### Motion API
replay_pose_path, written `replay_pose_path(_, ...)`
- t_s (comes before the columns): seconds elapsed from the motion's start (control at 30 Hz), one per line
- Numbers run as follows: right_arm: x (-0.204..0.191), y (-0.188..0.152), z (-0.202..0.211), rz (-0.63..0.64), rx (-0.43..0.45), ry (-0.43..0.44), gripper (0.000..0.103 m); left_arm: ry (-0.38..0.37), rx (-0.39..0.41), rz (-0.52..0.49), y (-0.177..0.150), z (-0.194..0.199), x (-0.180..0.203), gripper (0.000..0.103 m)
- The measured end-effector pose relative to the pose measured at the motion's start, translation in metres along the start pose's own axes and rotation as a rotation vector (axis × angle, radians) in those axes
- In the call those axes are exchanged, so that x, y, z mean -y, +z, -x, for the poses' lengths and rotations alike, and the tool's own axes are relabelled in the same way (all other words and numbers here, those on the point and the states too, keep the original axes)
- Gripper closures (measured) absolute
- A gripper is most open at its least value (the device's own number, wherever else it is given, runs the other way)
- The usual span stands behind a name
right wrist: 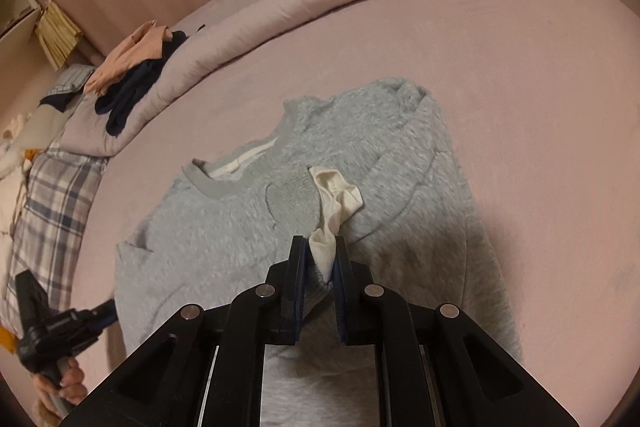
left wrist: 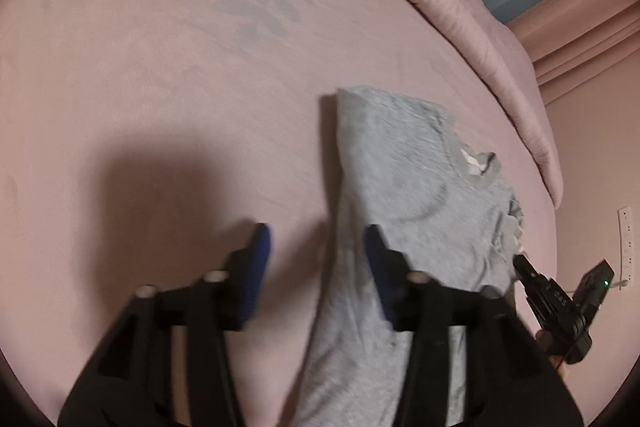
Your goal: Fold small clothes
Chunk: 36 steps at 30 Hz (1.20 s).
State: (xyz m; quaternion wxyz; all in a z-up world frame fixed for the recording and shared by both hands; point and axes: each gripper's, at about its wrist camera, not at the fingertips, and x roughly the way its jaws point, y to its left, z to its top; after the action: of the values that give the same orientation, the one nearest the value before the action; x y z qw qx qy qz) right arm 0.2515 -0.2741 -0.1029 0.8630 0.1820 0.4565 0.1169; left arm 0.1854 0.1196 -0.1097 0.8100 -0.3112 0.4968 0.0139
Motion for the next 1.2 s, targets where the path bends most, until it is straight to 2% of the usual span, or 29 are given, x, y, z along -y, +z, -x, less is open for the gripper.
replay_pose_path(0.1, 0.0, -0.002, 0.002, 0.002, 0.0, -0.002, 0.091, -0.024, -0.05, -0.043, -0.013, -0.009, 0.013, 0.05)
replay_pose_path(0.2, 0.001, -0.004, 0.002, -0.002, -0.002, -0.001, 0.091, -0.011, -0.087, -0.068, -0.025, -0.025, 0.019, 0.053)
replay_pose_path(0.3, 0.003, -0.004, 0.004, -0.005, -0.002, 0.007, 0.091, -0.014, -0.071, -0.121, -0.033, -0.032, 0.027, 0.081)
replay_pose_path(0.37, 0.002, -0.004, 0.005, -0.001, 0.003, 0.007, 0.091, 0.006, -0.06, -0.134, -0.035, -0.033, 0.03, 0.093)
replay_pose_path(0.43, 0.001, -0.004, 0.008, 0.008, 0.009, 0.003, 0.091, 0.025, -0.05, -0.127, -0.033, -0.03, 0.031, 0.094)
replay_pose_path(0.57, -0.004, -0.004, 0.017, 0.019, 0.043, -0.005, 0.091, 0.014, -0.04, -0.114, -0.03, -0.024, 0.028, 0.094)
replay_pose_path(0.67, -0.006, -0.004, 0.018, 0.056, 0.073, -0.107, 0.096, 0.031, -0.06, -0.11, -0.03, -0.033, 0.026, 0.094)
replay_pose_path(0.73, 0.003, -0.005, 0.012, 0.016, 0.038, -0.056, 0.096, 0.042, -0.057, -0.12, -0.032, -0.034, 0.026, 0.094)
replay_pose_path(0.8, 0.004, -0.007, 0.007, 0.021, 0.017, -0.067, 0.096, 0.055, -0.053, -0.133, -0.033, -0.035, 0.029, 0.094)
replay_pose_path(0.93, 0.0, -0.01, 0.005, 0.058, 0.02, -0.099, 0.096, 0.062, -0.058, -0.13, -0.032, -0.036, 0.027, 0.092)
replay_pose_path(1.2, 0.0, -0.009, 0.016, 0.057, 0.062, -0.088, 0.098, 0.063, -0.058, -0.121, -0.034, -0.034, 0.027, 0.091)
